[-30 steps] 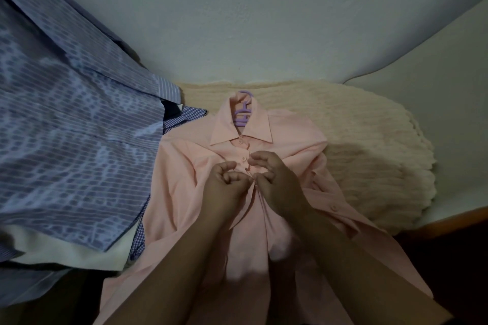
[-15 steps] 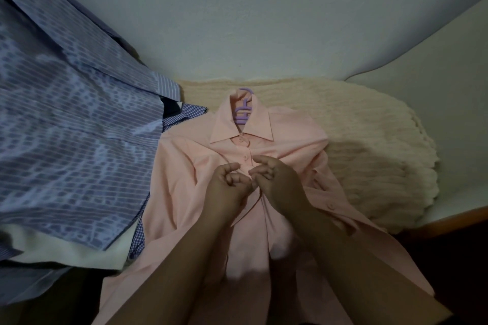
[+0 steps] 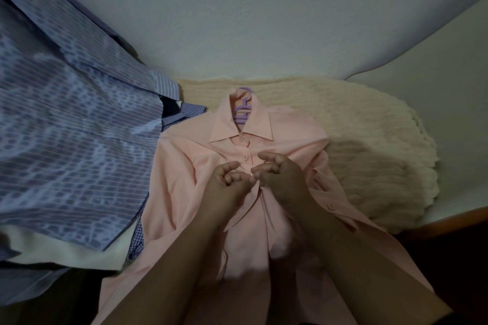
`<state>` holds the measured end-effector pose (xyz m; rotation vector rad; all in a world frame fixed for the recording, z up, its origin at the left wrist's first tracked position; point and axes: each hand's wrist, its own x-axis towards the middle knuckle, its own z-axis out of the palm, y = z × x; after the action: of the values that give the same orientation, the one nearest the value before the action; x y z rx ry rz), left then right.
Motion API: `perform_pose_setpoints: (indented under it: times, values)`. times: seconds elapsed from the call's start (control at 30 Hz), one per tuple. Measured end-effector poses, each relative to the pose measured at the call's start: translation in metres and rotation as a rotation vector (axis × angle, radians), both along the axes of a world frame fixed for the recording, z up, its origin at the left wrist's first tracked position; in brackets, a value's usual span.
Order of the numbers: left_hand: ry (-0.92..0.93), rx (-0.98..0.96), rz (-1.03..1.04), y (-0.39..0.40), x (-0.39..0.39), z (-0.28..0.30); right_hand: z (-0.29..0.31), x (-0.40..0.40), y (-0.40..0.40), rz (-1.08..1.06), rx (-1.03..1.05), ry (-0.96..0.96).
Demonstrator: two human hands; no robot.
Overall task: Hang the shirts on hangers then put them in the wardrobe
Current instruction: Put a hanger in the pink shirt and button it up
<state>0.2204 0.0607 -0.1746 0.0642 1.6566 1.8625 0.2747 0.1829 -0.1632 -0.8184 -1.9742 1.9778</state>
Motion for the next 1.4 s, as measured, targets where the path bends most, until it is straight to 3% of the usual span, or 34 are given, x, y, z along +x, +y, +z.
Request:
perform_pose_setpoints:
  times: [0.13, 0.27, 0.33, 0.47, 0.57, 0.8, 0.93, 1.0, 1.1, 1.17, 1.3, 1.4]
  values:
    - [0.006, -0.041, 0.018, 0.001, -0.001, 0.002, -0.001, 0.001, -0.001, 0.024, 0.038, 0.002]
    - [-0.175, 0.026, 0.021, 0.003, -0.006, 0.011, 0.000, 0.002, 0.001, 0.038, 0.058, 0.001]
    - [-0.180, -0.005, 0.017, 0.004, -0.008, 0.012, -0.002, 0.002, 0.001, 0.072, 0.145, -0.029]
    - [0.077, -0.254, 0.037, 0.005, -0.015, 0.019, -0.002, -0.004, 0.011, 0.074, 0.298, -0.105]
    - [0.213, -0.314, 0.066, 0.006, -0.039, 0.028, 0.004, -0.018, 0.026, 0.076, 0.394, -0.120]
    - [0.647, -0.666, -0.115, 0.018, -0.123, 0.025, 0.009, -0.079, 0.076, 0.115, 0.877, -0.053]
    - [0.883, -0.932, -0.385, 0.019, -0.166, 0.013, 0.004, -0.106, 0.109, 0.479, 1.048, -0.402]
    - [0.860, -0.958, -0.507, 0.018, -0.181, 0.009, -0.001, -0.112, 0.120, 0.607, 1.060, -0.533]
    - [0.825, -0.977, -0.642, 0.013, -0.191, 0.003, 0.002, -0.110, 0.126, 0.632, 1.008, -0.521]
    - [0.897, -1.012, -0.707, 0.010, -0.192, -0.001, 0.006, -0.106, 0.126, 0.644, 1.020, -0.509]
    - [1.010, -1.000, -0.666, 0.011, -0.185, -0.005, 0.003, -0.097, 0.120, 0.711, 1.064, -0.510]
    - [1.081, -0.947, -0.570, 0.011, -0.177, 0.001, 0.000, -0.089, 0.117, 0.616, 1.174, -0.477]
